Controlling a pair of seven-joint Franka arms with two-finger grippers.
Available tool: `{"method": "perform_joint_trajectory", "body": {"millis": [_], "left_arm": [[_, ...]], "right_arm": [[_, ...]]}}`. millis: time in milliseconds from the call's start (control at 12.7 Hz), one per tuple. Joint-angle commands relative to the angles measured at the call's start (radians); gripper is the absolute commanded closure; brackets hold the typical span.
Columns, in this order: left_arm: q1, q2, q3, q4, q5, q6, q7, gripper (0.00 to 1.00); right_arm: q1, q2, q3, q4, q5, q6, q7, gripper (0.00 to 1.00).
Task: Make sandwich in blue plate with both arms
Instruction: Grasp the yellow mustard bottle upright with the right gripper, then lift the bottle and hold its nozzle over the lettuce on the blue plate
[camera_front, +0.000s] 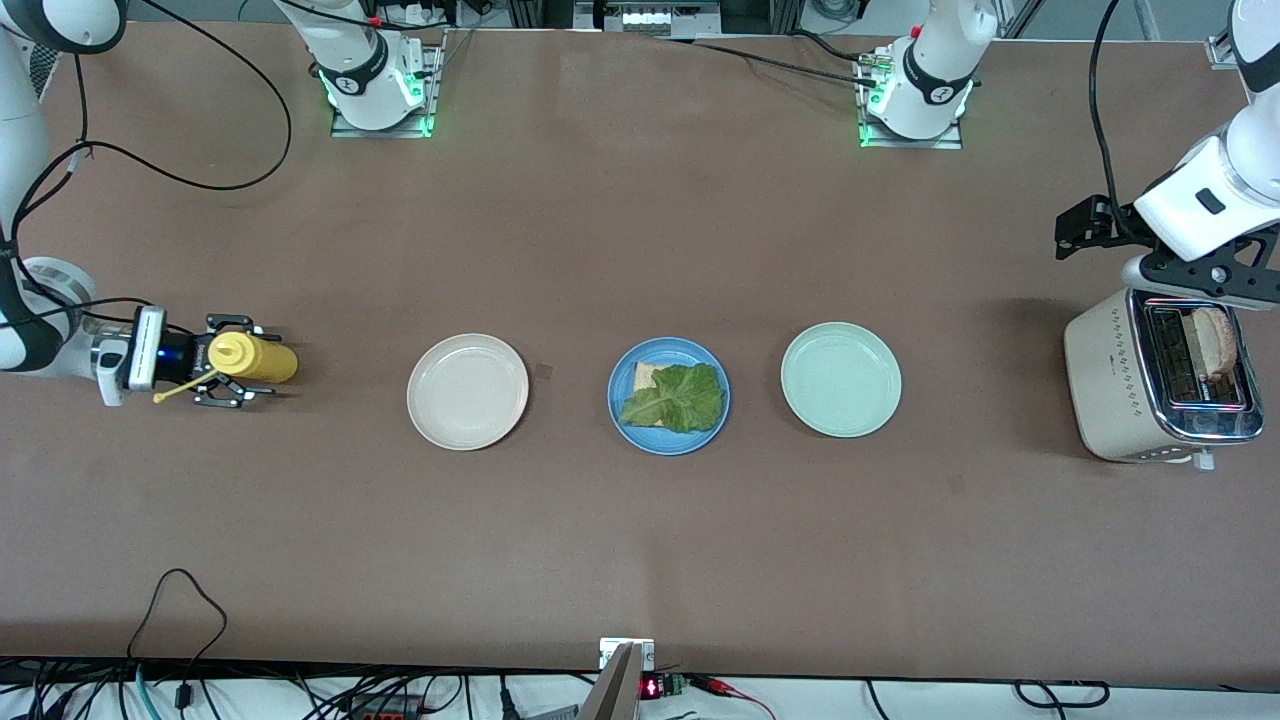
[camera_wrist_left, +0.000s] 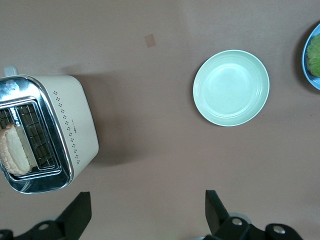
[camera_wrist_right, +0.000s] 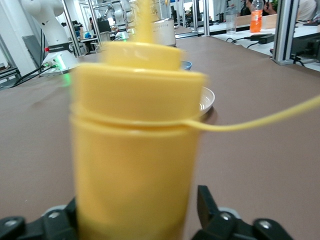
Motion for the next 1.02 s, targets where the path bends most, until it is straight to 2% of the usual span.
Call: {"method": "perform_joint_trajectory", "body": {"millis": [0, 79, 315, 630, 945], "left_arm": [[-0.002, -0.006, 0.005, 0.009, -0.014, -0.018, -0.006, 0.00], [-0.002, -0.006, 0.005, 0.010, -0.014, -0.018, -0.006, 0.00], [-0.004, -0.006, 0.005, 0.010, -0.014, -0.018, -0.006, 0.00], [-0.002, -0.006, 0.005, 0.010, -0.014, -0.018, -0.006, 0.00], [-0.002, -0.006, 0.005, 0.010, -0.014, -0.018, -0.006, 0.00]], "right_arm": [[0.043, -0.046, 0.003, 0.004, -0.002, 0.028, 0.041, 0.92], [0.056, -0.075, 0.008, 0.003, -0.022, 0.054, 0.083, 0.98], [0.118, -0.233, 0.091, -0.032, -0.142, 0.172, 0.284, 1.00], [0.338, -0.461, 0.091, -0.123, -0.306, 0.383, 0.519, 1.00], [0.573, -0.503, 0.091, -0.120, -0.502, 0.512, 0.819, 1.00]]}}
